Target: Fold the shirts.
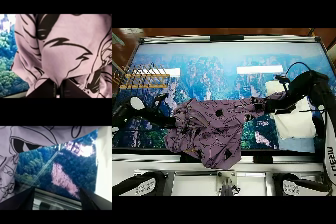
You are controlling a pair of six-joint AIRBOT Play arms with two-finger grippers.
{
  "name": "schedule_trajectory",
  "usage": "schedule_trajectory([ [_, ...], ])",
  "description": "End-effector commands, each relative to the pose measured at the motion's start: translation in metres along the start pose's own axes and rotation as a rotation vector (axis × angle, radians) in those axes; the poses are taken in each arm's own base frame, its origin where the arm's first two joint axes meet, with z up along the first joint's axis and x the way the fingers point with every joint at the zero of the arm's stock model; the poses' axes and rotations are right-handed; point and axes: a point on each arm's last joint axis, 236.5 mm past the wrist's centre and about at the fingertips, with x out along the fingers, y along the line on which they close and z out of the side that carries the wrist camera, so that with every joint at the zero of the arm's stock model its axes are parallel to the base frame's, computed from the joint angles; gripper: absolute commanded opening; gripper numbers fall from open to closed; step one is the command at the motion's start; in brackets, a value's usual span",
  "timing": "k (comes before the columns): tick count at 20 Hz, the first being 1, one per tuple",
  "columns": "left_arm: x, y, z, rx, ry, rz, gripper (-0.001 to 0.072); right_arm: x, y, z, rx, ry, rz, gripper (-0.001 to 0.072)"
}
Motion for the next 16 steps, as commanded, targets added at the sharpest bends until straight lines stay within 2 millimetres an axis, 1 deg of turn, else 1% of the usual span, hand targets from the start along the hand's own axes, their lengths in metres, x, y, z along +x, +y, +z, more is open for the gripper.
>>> schedule_trajectory([
  [1,-0.004,-0.003,0.001,0.04,-0.009,-0.008,0.006,0.035,0.0,0.005,0.084,0.018,0.053,0.065],
  [3,-0.012,-0.005,0.006,0.051,-0.039,-0.001,0.006,0.049,0.012,0.022,0.16,-0.009,0.131,0.065],
  [5,-0.025,-0.008,0.013,0.065,-0.081,0.006,0.006,0.06,0.025,0.033,0.209,-0.02,0.211,0.065],
  [7,-0.04,-0.011,0.023,0.082,-0.129,0.014,0.006,0.07,0.035,0.036,0.233,-0.002,0.267,0.065],
  [10,-0.06,-0.016,0.035,0.103,-0.192,0.024,0.006,0.085,0.047,0.033,0.19,0.024,0.246,0.065],
  [12,-0.069,-0.019,0.04,0.112,-0.219,0.028,0.0061,0.097,0.058,0.035,0.161,0.023,0.233,0.065],
  [16,-0.083,-0.023,0.043,0.128,-0.238,0.029,0.0061,0.117,0.076,0.044,0.19,0.002,0.203,0.0644],
])
